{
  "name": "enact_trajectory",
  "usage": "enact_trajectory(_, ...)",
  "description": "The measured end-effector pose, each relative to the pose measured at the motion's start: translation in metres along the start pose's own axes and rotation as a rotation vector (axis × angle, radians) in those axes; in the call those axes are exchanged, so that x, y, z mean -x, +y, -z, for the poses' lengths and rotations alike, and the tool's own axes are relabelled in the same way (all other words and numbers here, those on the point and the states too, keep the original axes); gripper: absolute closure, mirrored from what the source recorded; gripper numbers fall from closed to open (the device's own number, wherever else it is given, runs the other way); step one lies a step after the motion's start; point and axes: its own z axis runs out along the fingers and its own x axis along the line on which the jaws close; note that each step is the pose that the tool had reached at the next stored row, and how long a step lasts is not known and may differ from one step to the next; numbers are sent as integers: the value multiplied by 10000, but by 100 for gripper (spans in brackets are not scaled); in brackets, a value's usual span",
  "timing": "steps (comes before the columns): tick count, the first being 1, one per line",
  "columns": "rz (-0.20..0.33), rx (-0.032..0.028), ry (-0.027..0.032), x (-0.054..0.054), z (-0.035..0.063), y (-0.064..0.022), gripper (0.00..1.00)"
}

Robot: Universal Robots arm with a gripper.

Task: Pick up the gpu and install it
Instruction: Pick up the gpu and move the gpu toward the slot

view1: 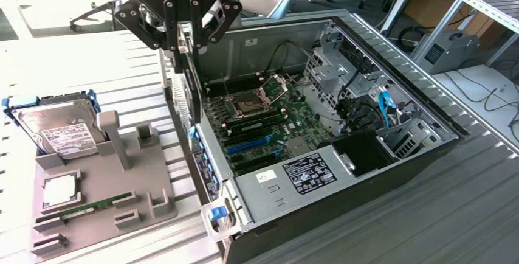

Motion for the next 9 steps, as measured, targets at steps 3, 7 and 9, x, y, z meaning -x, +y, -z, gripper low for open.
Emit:
enact_trajectory(3, 1, 0, 0, 49, -2, 4, 73)
enact_trajectory(7, 0, -1, 1, 99, -3, 8, 73)
enact_trajectory(9, 0, 0, 1, 134, -5, 10, 73)
